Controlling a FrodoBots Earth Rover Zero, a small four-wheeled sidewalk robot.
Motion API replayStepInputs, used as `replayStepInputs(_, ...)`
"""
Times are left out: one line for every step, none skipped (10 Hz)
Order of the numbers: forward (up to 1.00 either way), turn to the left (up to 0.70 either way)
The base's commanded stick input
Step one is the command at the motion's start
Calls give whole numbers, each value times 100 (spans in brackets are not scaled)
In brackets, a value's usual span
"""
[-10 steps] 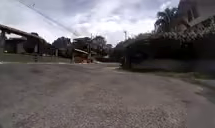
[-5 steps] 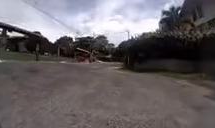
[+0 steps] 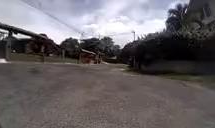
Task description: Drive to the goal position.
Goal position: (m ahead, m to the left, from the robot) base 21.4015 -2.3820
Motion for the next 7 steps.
replayStepInputs(50, 0)
replayStepInputs(50, 0)
replayStepInputs(50, 0)
replayStepInputs(50, 0)
replayStepInputs(50, 0)
replayStepInputs(50, 0)
replayStepInputs(50, 0)
